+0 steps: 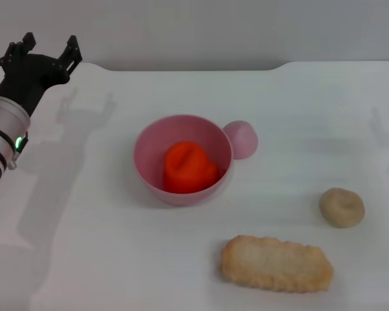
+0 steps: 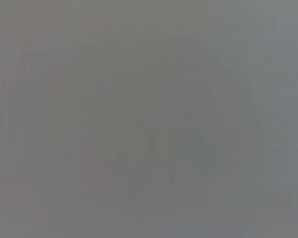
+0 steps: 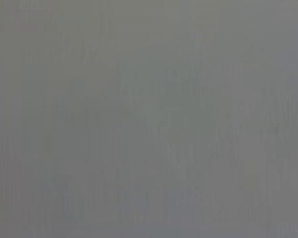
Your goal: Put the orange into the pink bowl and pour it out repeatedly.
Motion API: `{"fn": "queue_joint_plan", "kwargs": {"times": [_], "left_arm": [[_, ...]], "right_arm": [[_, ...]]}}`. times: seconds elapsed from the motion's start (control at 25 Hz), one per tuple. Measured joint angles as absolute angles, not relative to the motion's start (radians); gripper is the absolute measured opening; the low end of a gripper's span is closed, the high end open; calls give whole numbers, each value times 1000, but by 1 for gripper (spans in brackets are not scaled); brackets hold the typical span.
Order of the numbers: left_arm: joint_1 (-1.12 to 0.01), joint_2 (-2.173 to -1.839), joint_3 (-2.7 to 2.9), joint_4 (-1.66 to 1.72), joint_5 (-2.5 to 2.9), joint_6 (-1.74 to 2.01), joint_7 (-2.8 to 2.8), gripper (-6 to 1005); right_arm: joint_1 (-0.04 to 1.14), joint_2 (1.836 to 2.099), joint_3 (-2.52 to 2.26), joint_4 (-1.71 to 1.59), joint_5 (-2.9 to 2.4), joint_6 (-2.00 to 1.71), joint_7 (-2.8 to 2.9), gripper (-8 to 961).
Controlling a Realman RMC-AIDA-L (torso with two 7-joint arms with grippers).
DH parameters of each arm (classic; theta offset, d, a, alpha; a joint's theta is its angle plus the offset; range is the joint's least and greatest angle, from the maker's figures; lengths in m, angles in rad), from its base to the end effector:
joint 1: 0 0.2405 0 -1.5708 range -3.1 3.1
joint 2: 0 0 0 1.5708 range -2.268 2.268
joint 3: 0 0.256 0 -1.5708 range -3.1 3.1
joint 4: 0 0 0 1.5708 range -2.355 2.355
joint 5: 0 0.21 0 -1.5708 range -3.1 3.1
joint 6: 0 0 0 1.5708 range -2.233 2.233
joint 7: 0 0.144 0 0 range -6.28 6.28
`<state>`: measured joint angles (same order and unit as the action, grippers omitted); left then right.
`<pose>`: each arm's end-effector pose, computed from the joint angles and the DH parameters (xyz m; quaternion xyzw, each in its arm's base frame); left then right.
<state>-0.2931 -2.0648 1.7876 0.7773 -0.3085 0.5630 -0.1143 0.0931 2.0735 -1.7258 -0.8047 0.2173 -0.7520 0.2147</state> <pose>-0.2725 0.3781 -0.0026 -0.7132 -0.2655 -0.2830 0.5837 0.3146 0.3241 0.0239 -0.6574 0.2776 0.3195 0.6234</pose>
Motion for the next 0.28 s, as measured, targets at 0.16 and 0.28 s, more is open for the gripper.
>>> {"fn": "queue_joint_plan", "kwargs": {"times": [0.16,0.28], "left_arm": [[-298,-2065,1796,778,-308,563,-115,804],[-301,-2065,1804,779,-306,563,-115,804]], "right_arm": [[98,2074,-1726,-798,218,-749,215,739],[104,2074,-1726,-790,218,-750,215,739]]}}
